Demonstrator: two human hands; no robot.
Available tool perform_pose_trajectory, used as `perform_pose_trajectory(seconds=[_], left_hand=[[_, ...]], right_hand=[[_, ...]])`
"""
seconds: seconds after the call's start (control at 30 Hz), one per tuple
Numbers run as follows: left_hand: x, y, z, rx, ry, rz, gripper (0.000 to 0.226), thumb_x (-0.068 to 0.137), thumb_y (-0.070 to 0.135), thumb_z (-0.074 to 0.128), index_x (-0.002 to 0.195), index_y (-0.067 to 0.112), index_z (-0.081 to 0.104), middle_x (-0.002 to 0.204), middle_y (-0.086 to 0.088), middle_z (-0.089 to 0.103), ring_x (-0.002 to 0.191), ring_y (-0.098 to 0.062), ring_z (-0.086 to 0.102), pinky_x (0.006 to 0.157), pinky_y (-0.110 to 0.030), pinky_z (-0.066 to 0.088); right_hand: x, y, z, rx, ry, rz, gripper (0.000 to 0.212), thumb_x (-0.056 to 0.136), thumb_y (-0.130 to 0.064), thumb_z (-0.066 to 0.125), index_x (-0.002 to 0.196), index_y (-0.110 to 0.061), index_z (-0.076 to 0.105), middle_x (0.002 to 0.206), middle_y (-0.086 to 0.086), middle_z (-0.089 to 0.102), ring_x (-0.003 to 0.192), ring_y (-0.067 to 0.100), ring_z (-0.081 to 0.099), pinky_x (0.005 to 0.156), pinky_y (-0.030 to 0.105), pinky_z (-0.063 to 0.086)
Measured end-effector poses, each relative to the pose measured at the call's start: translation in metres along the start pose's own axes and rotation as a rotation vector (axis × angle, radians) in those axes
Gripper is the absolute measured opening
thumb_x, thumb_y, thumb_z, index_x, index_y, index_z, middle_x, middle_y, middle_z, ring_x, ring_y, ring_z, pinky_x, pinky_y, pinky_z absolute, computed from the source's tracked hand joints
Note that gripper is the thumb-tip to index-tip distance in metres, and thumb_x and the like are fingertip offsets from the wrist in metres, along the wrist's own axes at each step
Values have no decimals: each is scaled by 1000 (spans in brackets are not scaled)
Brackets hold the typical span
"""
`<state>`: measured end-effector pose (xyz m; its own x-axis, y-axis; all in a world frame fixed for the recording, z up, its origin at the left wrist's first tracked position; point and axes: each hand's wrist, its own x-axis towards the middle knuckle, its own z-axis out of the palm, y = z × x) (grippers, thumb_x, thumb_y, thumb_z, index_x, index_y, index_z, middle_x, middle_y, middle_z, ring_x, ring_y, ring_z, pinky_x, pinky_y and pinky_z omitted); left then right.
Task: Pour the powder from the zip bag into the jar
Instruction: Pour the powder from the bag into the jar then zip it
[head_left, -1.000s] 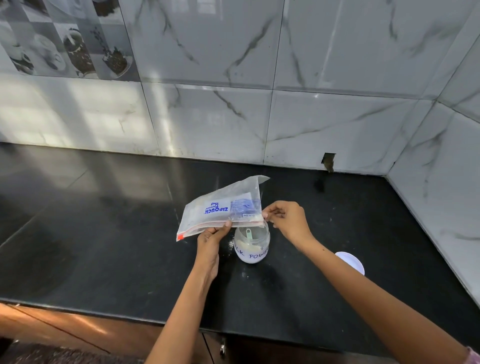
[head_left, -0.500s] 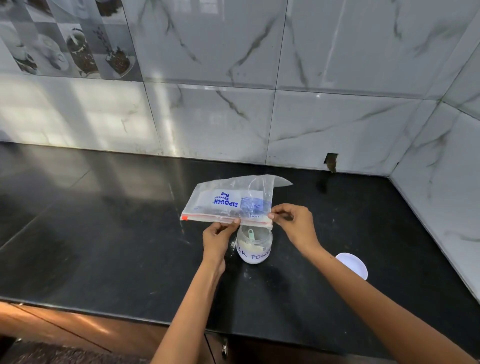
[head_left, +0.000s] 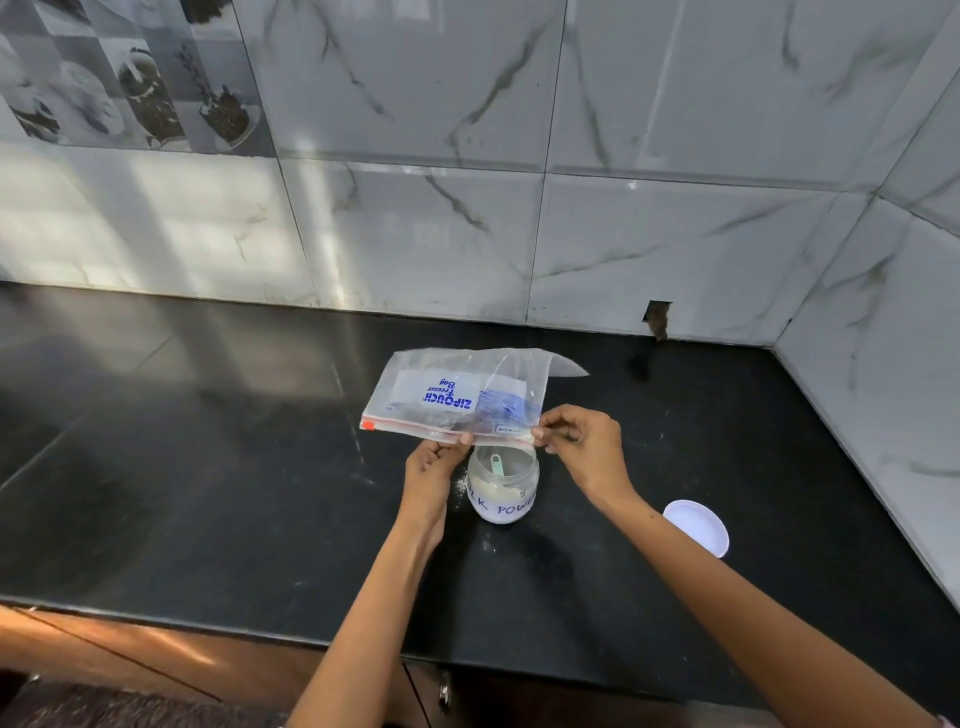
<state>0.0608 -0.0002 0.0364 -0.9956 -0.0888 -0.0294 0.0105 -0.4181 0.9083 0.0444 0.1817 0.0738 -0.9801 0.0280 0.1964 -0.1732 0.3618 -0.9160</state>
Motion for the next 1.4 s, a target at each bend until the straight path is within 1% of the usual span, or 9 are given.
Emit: perform_pose_trajectory(seconds=[0.13, 0.3, 0.4, 0.53, 0.87, 1.03, 1.17, 1.23, 1.4], left_hand=[[3, 1, -4, 18, -40, 12, 20, 87, 12, 62, 107, 11, 68, 104, 1, 74, 99, -6, 67, 72, -6, 48], [7, 0, -5, 10, -72, 14, 21, 88, 11, 60, 108, 14, 67, 106, 3, 74, 102, -6, 65, 75, -7, 49], [8, -1, -6, -2, -82, 12, 20, 88, 10, 60, 106, 16, 68, 106, 4, 74, 103, -5, 65, 77, -8, 48], [6, -1, -4, 3, -85, 19, 22, 89, 10, 60, 109, 14, 67, 109, 2, 73, 104, -5, 64, 76, -7, 48], [8, 4, -7, 22, -50, 26, 16, 88, 8, 61, 101, 13, 69, 100, 5, 75, 98, -2, 66, 74, -4, 47], [7, 7, -2, 47, 2, 27, 5, 86, 9, 65, 85, 10, 69, 84, 4, 76, 86, -2, 68, 69, -6, 49], [12, 14, 6, 79, 67, 42, 7, 84, 11, 69, 78, 8, 67, 81, -2, 73, 79, -4, 68, 68, -6, 48], [15, 19, 11, 111, 102, 43, 10, 82, 9, 70, 74, 8, 66, 76, 0, 73, 74, -2, 68, 66, -5, 48], [24, 30, 23, 184, 191, 22, 12, 81, 7, 72, 71, 7, 65, 73, -2, 70, 63, 3, 67, 58, -3, 46]], right_hand=[[-1, -1, 0, -59, -10, -10, 11, 78, 1, 71, 79, -10, 70, 72, 3, 70, 70, 16, 71, 64, 20, 57], [-3, -2, 0, -162, -49, -33, 7, 75, -2, 74, 78, -8, 71, 69, -2, 68, 63, 6, 67, 61, 15, 54], [0, -3, -1, -271, -54, -35, 6, 74, -13, 77, 77, -16, 72, 71, -7, 70, 69, 6, 69, 68, 26, 57], [3, -4, -3, -287, -13, 19, 6, 74, -17, 77, 75, -18, 71, 72, -2, 71, 70, 12, 67, 72, 38, 57], [0, -1, 2, -311, -55, 41, 8, 74, -17, 78, 76, -14, 71, 74, 0, 72, 71, 13, 66, 72, 38, 56], [1, -3, 1, -111, -17, 142, 7, 75, -10, 77, 79, -9, 71, 76, 6, 71, 71, 13, 65, 71, 26, 54], [0, -6, -1, 44, -15, 251, 6, 76, -8, 74, 76, -13, 70, 73, 3, 70, 67, 9, 64, 56, 11, 46], [-1, -8, -2, 108, -6, 279, 11, 78, -6, 71, 79, -16, 67, 76, 5, 71, 70, 11, 66, 56, 13, 47], [2, -18, -4, 270, -51, 272, 36, 83, 3, 63, 108, -19, 51, 93, 8, 71, 83, 13, 69, 61, 19, 55]])
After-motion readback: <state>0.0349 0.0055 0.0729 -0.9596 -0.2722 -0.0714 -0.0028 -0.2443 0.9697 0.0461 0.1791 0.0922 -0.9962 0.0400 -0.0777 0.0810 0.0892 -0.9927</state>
